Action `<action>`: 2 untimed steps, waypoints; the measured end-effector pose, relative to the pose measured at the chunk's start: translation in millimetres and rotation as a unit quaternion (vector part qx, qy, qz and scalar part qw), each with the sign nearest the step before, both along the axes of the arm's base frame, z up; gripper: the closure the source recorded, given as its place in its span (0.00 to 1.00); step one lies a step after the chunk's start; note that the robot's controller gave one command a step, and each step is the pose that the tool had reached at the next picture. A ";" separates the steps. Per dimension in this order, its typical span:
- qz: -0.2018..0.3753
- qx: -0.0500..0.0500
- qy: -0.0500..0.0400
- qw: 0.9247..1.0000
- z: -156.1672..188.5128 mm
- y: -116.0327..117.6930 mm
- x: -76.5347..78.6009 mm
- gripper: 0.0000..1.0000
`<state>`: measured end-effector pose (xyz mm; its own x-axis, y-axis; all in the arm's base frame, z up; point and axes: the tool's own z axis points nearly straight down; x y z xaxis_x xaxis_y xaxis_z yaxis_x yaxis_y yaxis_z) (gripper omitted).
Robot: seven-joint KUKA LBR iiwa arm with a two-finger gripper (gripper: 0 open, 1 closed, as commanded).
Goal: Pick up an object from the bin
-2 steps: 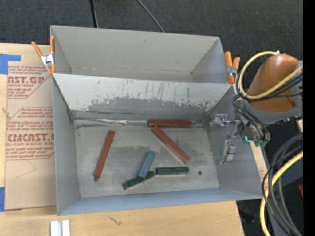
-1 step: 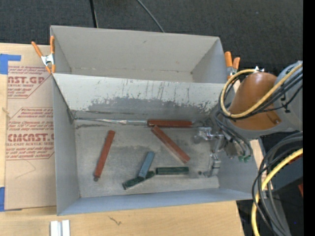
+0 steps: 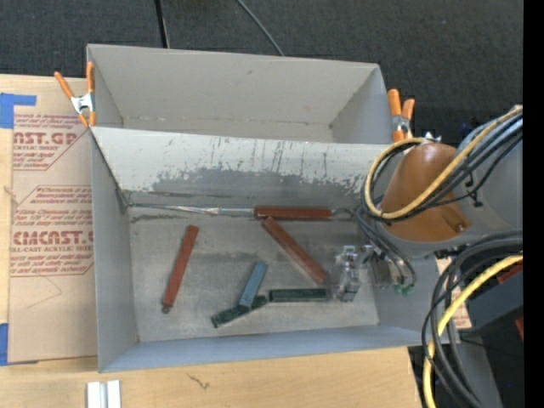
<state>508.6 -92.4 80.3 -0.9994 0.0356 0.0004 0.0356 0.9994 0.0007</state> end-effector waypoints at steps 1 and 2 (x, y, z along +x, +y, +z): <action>0.000 0.000 0.000 1.000 0.0 -0.2 0.0 0.00; 0.000 0.000 0.000 1.000 0.0 -0.2 -0.1 0.00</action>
Offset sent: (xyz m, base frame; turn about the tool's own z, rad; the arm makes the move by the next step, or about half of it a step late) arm 0.0000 0.0000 0.0000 0.0000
